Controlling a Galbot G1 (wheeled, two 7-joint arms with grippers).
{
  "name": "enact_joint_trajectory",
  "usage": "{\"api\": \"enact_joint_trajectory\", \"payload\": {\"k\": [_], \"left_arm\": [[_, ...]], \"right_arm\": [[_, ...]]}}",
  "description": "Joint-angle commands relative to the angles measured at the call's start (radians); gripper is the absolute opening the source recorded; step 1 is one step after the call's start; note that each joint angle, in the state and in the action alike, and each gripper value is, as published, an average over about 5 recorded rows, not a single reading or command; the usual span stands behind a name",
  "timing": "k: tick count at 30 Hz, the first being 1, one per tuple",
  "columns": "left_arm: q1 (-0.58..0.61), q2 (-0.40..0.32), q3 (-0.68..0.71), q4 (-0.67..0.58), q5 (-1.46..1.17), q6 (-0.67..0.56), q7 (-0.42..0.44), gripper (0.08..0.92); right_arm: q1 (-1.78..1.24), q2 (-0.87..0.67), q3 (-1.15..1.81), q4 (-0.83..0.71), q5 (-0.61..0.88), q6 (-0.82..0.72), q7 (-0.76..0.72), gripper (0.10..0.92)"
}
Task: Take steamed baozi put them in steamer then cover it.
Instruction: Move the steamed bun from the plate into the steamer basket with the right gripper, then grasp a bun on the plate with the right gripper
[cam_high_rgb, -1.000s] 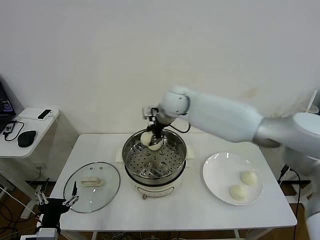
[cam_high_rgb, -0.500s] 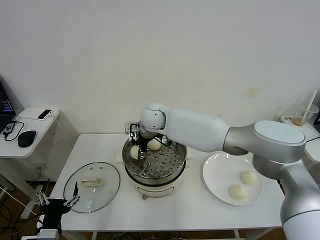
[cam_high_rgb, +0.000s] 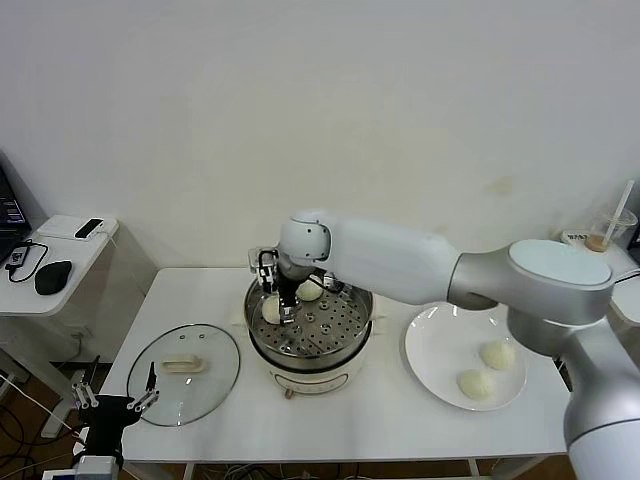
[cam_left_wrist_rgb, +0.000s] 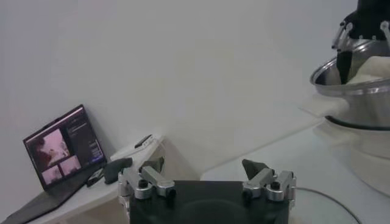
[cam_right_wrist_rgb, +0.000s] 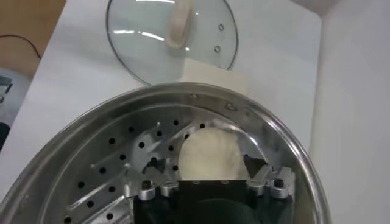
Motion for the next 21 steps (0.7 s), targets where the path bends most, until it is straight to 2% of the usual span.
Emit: {"api": "enact_joint_trajectory", "payload": {"k": [1, 11, 16, 21], "left_arm": [[-0.001, 0.003, 0.004, -0.007, 0.0, 0.004, 0.003, 0.823], [-0.003, 0.004, 0.028, -0.018, 0.005, 0.008, 0.005, 0.823], [0.004, 0.0, 0.037, -0.023, 0.011, 0.006, 0.005, 0.823], [0.012, -0.005, 0.036, -0.025, 0.011, 0.005, 0.003, 0.823]], "right_arm": [[0.182, -0.195, -0.002, 0.149, -0.031, 0.071, -0.136, 0.822], [0.197, -0.619, -0.066, 0.423, -0.153, 0.148, -0.202, 0.823], [0.05, -0.839, 0.01, 0.512, -0.24, 0.188, -0.215, 0.823], [-0.184, -0.992, 0.183, 0.568, -0.355, 0.245, -0.232, 0.823]]}}
